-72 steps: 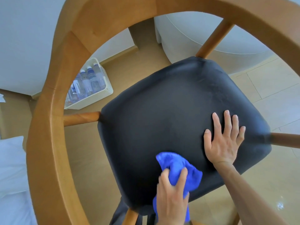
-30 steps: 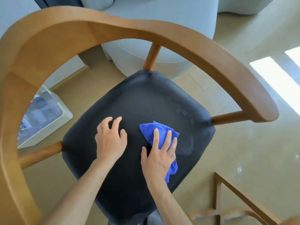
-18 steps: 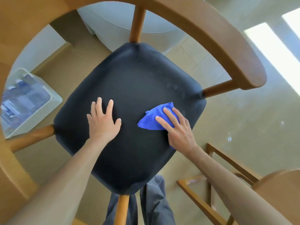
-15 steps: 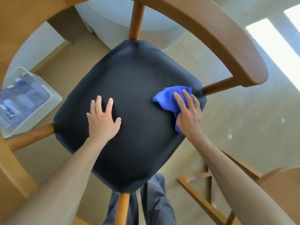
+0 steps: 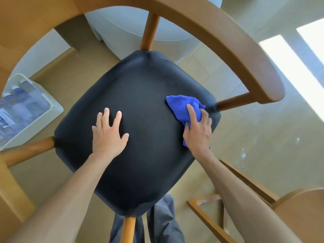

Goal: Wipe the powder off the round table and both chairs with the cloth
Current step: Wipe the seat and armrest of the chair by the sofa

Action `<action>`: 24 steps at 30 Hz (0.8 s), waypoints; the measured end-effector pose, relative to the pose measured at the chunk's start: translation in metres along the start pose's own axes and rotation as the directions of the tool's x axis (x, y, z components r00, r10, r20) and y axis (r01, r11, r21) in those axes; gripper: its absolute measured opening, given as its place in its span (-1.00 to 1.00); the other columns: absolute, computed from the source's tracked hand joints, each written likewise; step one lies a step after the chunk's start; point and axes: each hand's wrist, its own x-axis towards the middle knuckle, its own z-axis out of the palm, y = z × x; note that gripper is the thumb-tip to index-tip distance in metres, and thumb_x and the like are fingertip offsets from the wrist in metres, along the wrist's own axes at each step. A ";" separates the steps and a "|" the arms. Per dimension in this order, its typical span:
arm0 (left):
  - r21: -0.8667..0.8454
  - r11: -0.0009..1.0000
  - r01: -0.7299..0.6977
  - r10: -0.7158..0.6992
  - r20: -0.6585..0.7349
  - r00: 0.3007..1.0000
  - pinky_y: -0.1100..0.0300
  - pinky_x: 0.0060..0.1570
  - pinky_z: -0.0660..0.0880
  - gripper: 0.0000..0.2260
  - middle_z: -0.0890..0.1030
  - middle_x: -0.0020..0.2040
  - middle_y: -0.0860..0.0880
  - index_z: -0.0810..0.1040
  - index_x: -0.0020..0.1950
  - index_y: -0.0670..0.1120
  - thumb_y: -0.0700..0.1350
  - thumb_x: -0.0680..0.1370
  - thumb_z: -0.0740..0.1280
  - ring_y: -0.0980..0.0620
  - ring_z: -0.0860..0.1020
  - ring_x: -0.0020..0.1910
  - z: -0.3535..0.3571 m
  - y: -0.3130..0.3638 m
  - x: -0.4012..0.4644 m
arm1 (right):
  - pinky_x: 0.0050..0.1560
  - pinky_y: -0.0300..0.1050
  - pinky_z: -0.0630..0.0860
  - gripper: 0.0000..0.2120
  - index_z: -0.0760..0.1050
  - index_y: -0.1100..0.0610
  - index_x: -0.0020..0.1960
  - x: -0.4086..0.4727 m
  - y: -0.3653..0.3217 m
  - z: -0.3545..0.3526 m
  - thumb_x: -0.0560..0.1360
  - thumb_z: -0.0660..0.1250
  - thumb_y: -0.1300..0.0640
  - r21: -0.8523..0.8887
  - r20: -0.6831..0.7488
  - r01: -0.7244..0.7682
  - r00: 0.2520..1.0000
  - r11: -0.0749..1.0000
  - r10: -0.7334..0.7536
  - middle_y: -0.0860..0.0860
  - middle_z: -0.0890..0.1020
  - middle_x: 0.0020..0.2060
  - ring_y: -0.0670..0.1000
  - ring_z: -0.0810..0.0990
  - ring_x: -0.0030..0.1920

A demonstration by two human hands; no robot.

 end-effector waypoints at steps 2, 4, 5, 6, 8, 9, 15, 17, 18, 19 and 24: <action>0.000 1.000 -0.009 0.009 -0.005 1.000 -0.20 0.43 0.07 -0.34 -0.14 0.56 -0.12 0.03 0.56 0.03 0.06 0.55 0.29 -0.15 -0.15 0.53 0.002 -0.002 0.000 | -0.09 0.15 0.51 -0.44 0.30 -0.04 0.39 0.033 0.022 -0.010 0.46 0.27 0.31 -0.042 -0.001 0.076 0.997 0.996 -0.076 0.21 0.42 0.23 0.25 0.42 -0.05; 0.004 1.000 -0.011 0.012 -0.019 1.000 -0.20 0.43 0.07 -0.34 -0.13 0.56 -0.13 0.03 0.55 0.02 0.06 0.55 0.28 -0.16 -0.15 0.53 0.005 -0.002 0.000 | -0.01 0.15 0.46 -0.46 0.30 0.00 0.44 0.077 0.030 -0.020 0.50 0.19 0.31 -0.044 -0.032 -0.051 0.998 0.998 0.049 0.22 0.38 0.29 0.29 0.41 0.05; 0.009 1.000 -0.015 0.015 -0.025 1.000 -0.20 0.43 0.07 -0.34 -0.14 0.55 -0.13 0.02 0.55 0.02 0.06 0.55 0.28 -0.16 -0.15 0.52 0.007 -0.002 0.000 | 0.04 0.13 0.43 -0.47 0.27 0.00 0.45 0.097 0.028 -0.020 0.51 0.16 0.30 -0.015 -0.040 -0.162 0.986 0.987 0.161 0.21 0.35 0.31 0.29 0.41 0.09; 0.011 1.000 -0.018 0.019 -0.030 0.999 -0.20 0.43 0.07 -0.34 -0.14 0.55 -0.13 0.02 0.55 0.03 0.06 0.55 0.28 -0.16 -0.15 0.52 0.008 -0.003 0.001 | 0.08 0.10 0.40 -0.46 0.25 0.00 0.46 0.110 0.022 -0.019 0.51 0.14 0.30 0.000 -0.025 -0.246 0.969 0.969 0.246 0.19 0.33 0.32 0.28 0.41 0.11; 0.001 1.000 -0.018 0.018 -0.031 0.999 -0.20 0.43 0.07 -0.34 -0.13 0.55 -0.12 0.03 0.55 0.03 0.06 0.55 0.29 -0.16 -0.15 0.52 0.009 -0.004 0.002 | 0.08 0.07 0.37 -0.44 0.25 0.00 0.43 0.113 0.002 -0.010 0.47 0.14 0.32 -0.047 -0.029 -0.271 0.963 0.961 0.270 0.18 0.34 0.29 0.28 0.42 0.08; -0.003 1.000 -0.020 0.020 -0.030 0.999 -0.20 0.42 0.08 -0.34 -0.13 0.55 -0.12 0.03 0.55 0.03 0.05 0.55 0.29 -0.15 -0.15 0.52 0.009 -0.004 0.001 | 0.04 0.05 0.38 -0.43 0.27 0.01 0.42 0.106 -0.007 -0.005 0.44 0.15 0.34 -0.059 -0.045 -0.245 0.969 0.968 0.242 0.19 0.35 0.28 0.27 0.42 0.05; -0.043 0.999 -0.010 0.009 -0.013 1.000 -0.22 0.42 0.13 -0.33 -0.10 0.56 -0.12 0.07 0.55 0.03 0.03 0.53 0.34 -0.14 -0.14 0.53 0.002 -0.002 0.001 | -0.36 -0.06 0.42 -0.38 0.46 0.02 0.27 -0.007 -0.080 0.026 0.24 0.19 0.36 0.036 -0.062 0.100 0.993 0.994 -0.098 0.18 0.45 0.19 0.15 0.35 -0.22; -0.073 0.997 -0.005 0.005 0.002 1.000 -0.23 0.39 0.20 -0.30 -0.11 0.56 -0.08 0.08 0.55 0.04 -0.07 0.50 0.37 -0.10 -0.15 0.53 -0.002 -0.004 -0.002 | -0.34 -0.04 0.44 -0.38 0.46 -0.01 0.25 -0.066 -0.101 0.037 0.24 0.16 0.36 0.093 0.060 0.273 0.959 0.958 -0.279 0.12 0.46 0.14 0.11 0.31 -0.25; -0.085 0.996 -0.010 0.011 0.007 1.000 -0.22 0.36 0.25 -0.27 -0.12 0.57 -0.06 0.07 0.56 0.05 -0.15 0.48 0.36 -0.08 -0.16 0.53 -0.003 -0.005 -0.004 | -0.31 -0.06 0.43 -0.39 0.46 -0.04 0.25 -0.089 -0.102 0.039 0.27 0.14 0.35 0.110 0.110 0.342 0.929 0.933 -0.353 0.10 0.45 0.13 0.09 0.31 -0.25; -0.089 0.996 -0.016 0.017 0.009 1.000 -0.19 0.34 0.29 -0.26 -0.13 0.57 -0.04 0.07 0.56 0.06 -0.20 0.46 0.35 -0.06 -0.17 0.53 -0.004 -0.007 -0.005 | -0.29 -0.08 0.42 -0.40 0.45 -0.06 0.27 -0.101 -0.097 0.041 0.29 0.12 0.33 0.129 0.136 0.396 0.901 0.909 -0.412 0.09 0.44 0.13 0.09 0.30 -0.24; -0.100 0.995 -0.003 0.004 0.002 1.000 -0.20 0.33 0.30 -0.29 -0.12 0.57 -0.01 0.10 0.55 0.07 -0.12 0.49 0.38 -0.01 -0.16 0.53 -0.004 -0.007 -0.004 | -0.29 0.01 0.42 -0.40 0.40 -0.08 0.28 -0.050 -0.028 0.032 0.31 0.20 0.36 0.089 0.158 0.701 0.691 0.707 -0.705 0.10 0.41 0.11 0.08 0.25 -0.25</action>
